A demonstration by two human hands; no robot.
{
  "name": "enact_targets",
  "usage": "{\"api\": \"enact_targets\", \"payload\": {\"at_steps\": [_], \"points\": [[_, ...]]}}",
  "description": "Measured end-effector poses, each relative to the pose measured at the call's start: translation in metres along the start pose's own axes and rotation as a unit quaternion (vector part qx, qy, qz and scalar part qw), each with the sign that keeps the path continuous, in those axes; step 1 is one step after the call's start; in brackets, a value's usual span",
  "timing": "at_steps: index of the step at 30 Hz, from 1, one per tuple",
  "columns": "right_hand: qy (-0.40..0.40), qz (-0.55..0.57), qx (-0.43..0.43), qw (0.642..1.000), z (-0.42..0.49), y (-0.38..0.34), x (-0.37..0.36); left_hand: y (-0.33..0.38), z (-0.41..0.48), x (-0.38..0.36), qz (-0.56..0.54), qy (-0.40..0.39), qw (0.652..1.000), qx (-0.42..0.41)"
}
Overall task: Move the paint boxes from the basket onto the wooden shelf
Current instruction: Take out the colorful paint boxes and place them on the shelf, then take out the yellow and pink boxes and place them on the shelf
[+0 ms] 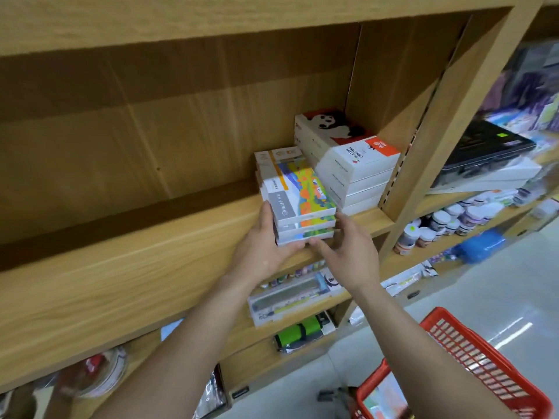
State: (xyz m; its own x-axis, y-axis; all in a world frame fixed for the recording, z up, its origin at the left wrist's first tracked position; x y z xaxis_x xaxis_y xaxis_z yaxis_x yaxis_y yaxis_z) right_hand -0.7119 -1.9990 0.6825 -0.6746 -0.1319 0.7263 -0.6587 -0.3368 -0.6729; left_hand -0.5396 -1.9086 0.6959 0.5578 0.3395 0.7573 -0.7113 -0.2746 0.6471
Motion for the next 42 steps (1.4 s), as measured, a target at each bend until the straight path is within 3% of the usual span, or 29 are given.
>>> {"api": "enact_targets", "payload": {"at_steps": [4,7,10,14,17,19,21,28,34,37,42], "points": [[0.047,0.028,-0.038,0.998,0.018,0.014,0.0,0.016,0.033,-0.022,0.029,0.038,0.999,0.017],[0.04,0.019,-0.032,0.998,0.029,0.02,0.001,0.019,0.041,-0.029,0.028,0.069,0.997,0.032],[0.022,0.018,-0.024,0.999,0.029,0.022,0.005,0.014,0.037,-0.024,-0.005,0.05,0.998,0.028],[0.006,0.03,-0.008,0.999,0.007,0.037,0.022,0.018,-0.003,-0.009,-0.069,0.066,0.995,0.013],[0.018,0.03,-0.038,0.999,-0.025,0.082,0.041,0.028,-0.06,-0.015,-0.065,0.101,0.991,-0.055],[0.022,0.017,-0.099,0.995,-0.05,0.126,0.05,0.037,-0.085,-0.041,-0.063,0.021,0.993,-0.099],[0.035,-0.014,-0.159,0.987,-0.077,0.175,0.058,0.041,-0.095,-0.085,-0.042,-0.108,0.986,-0.117],[0.026,-0.096,-0.404,0.909,-0.198,0.332,0.078,0.045,-0.1,-0.269,0.005,-0.392,0.916,-0.089],[0.005,-0.078,-0.567,0.82,-0.29,0.432,0.063,0.034,-0.125,-0.42,0.027,-0.511,0.858,-0.051],[0.043,-0.058,-0.581,0.811,-0.312,0.468,0.043,0.029,-0.138,-0.488,0.033,-0.554,0.831,-0.042],[0.079,0.027,-0.56,0.825,-0.32,0.503,0.002,0.016,-0.152,-0.575,0.059,-0.538,0.839,-0.057]]}}
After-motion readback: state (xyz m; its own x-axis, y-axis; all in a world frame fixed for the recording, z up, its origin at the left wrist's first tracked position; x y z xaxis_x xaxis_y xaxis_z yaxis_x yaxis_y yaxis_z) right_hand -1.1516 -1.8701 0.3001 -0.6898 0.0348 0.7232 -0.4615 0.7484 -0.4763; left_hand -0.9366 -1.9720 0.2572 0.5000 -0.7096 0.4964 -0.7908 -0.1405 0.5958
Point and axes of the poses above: each hand's wrist, its own z-axis towards the middle knuckle, its own x-axis out of the back of the hand, y = z × x, the point moved 2 cm from there along z, towards the middle knuckle, and after that the axes turned 7 degrees about -x, right-handed, at the moved point
